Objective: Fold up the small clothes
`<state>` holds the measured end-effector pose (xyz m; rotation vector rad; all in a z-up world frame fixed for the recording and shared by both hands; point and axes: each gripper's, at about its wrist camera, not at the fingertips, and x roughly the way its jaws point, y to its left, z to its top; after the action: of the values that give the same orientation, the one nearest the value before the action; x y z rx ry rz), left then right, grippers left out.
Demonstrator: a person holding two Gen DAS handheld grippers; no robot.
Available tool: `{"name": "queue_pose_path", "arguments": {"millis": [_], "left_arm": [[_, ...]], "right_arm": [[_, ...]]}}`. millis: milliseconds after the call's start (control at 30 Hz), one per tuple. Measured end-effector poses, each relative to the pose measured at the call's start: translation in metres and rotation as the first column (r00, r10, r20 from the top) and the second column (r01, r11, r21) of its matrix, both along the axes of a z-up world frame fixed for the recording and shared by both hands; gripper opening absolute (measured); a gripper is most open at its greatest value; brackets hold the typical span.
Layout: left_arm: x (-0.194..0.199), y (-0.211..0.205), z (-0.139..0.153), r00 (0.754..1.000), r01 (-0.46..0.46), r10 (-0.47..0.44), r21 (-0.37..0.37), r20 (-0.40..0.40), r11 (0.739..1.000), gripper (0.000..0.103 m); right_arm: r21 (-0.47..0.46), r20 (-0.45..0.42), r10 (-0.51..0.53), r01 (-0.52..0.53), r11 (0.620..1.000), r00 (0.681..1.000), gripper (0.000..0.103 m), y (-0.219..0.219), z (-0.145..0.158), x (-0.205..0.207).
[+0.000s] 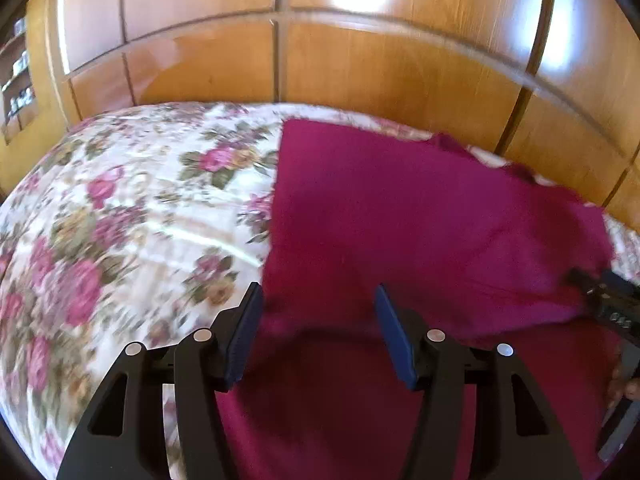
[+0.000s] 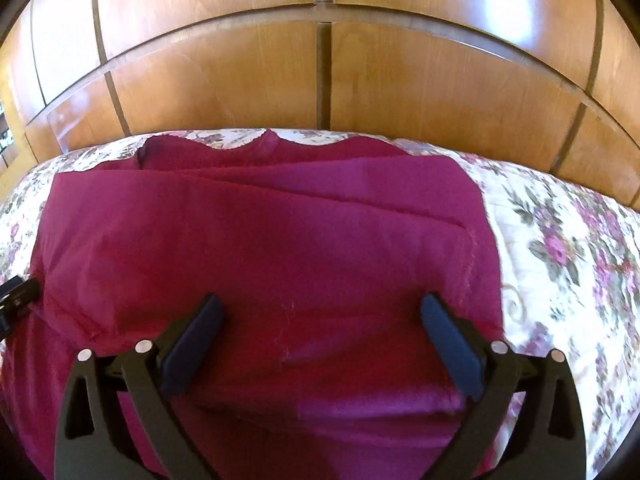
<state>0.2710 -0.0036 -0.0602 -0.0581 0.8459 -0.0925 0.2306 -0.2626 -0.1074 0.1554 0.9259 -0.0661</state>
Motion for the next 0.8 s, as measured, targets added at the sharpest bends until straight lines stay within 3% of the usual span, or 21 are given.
{"name": "queue_pose_path", "arguments": {"millis": [233,300,367,667,800], "left_arm": [[-0.073,0.028,0.027,0.998,-0.027,0.030,-0.057,0.054,0.998,0.058],[-0.089,0.035,0.028,0.997,-0.042,0.046,-0.065,0.061,0.997,0.069],[-0.107,0.045,0.031,0.996,-0.052,0.057,-0.070,0.073,0.996,0.069],[-0.162,0.070,0.019,0.997,-0.057,0.059,-0.037,0.055,0.998,0.069],[-0.178,0.078,0.010,0.998,-0.061,0.062,-0.031,0.032,0.998,0.069]], "right_arm": [[0.116,0.012,0.014,-0.015,0.993,1.000,0.100,-0.001,0.018,-0.064],[0.123,-0.014,0.018,-0.016,0.992,1.000,0.100,-0.002,0.015,-0.085],[0.121,-0.033,0.015,-0.011,0.993,0.999,0.100,-0.005,0.012,-0.103],[0.108,-0.101,0.012,-0.001,0.994,0.995,0.100,-0.013,0.002,-0.182],[0.154,-0.125,-0.009,0.029,0.988,0.992,0.100,-0.027,-0.001,-0.208]]}}
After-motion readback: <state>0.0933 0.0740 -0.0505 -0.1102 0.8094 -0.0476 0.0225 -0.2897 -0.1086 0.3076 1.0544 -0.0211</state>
